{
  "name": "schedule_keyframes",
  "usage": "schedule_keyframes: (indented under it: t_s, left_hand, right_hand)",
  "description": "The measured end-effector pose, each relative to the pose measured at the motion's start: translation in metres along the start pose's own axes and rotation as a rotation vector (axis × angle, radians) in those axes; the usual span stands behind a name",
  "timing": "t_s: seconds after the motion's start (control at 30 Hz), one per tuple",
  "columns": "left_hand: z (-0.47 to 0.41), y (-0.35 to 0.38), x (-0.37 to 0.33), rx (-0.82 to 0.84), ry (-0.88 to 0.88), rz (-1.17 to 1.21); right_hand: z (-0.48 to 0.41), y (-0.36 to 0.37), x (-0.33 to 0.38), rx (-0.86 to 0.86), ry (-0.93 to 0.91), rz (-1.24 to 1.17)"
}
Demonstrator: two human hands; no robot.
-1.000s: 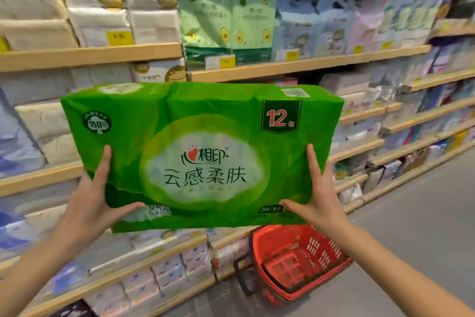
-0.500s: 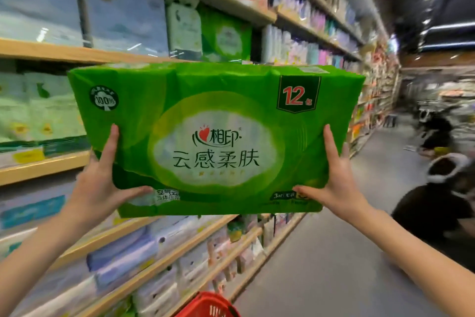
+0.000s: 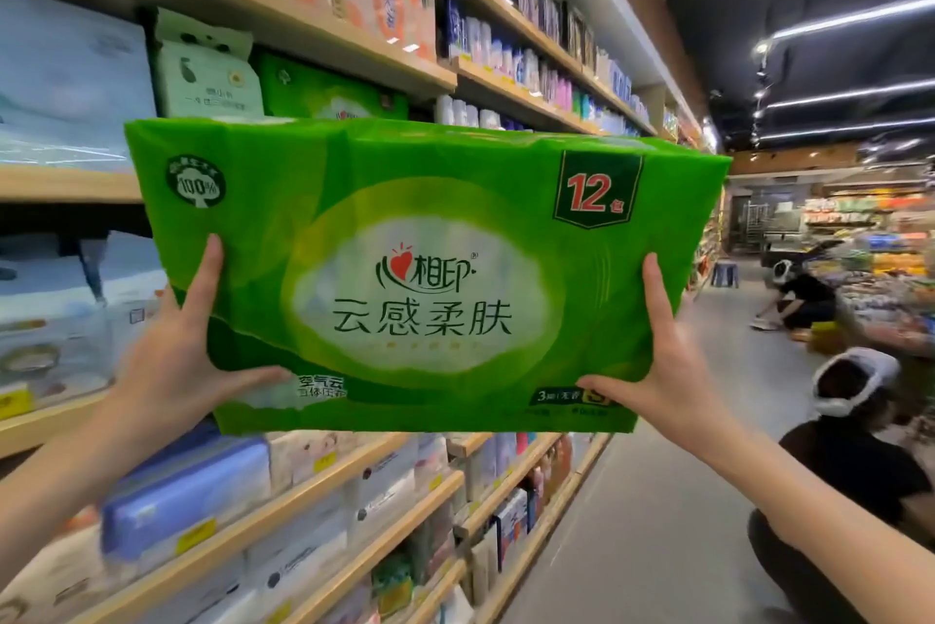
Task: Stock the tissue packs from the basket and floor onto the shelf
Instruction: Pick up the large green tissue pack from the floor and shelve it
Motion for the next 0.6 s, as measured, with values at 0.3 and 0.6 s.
schedule_keyframes:
  t_s: [0.3, 0.6]
  left_hand:
    - [-0.136, 0.066, 0.011, -0.058, 0.04, -0.015]
    - [-0.23, 0.127, 0.009, -0.089, -0.025, -0.076]
  right_hand:
    - [-0.119, 0.024, -0.099, -0.06, 0.003, -0.019]
    - [-0.216, 0.042, -0.213, -0.083, -0.082, -0.099]
Point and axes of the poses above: each hand's wrist, its own z-axis away from the middle knuckle, its own y-axis out of the palm, x = y × z, the point moved 4 cm from there along -z, towards the middle knuckle, and after that the axes turned 12 degrees about x, right-handed, at the moved point
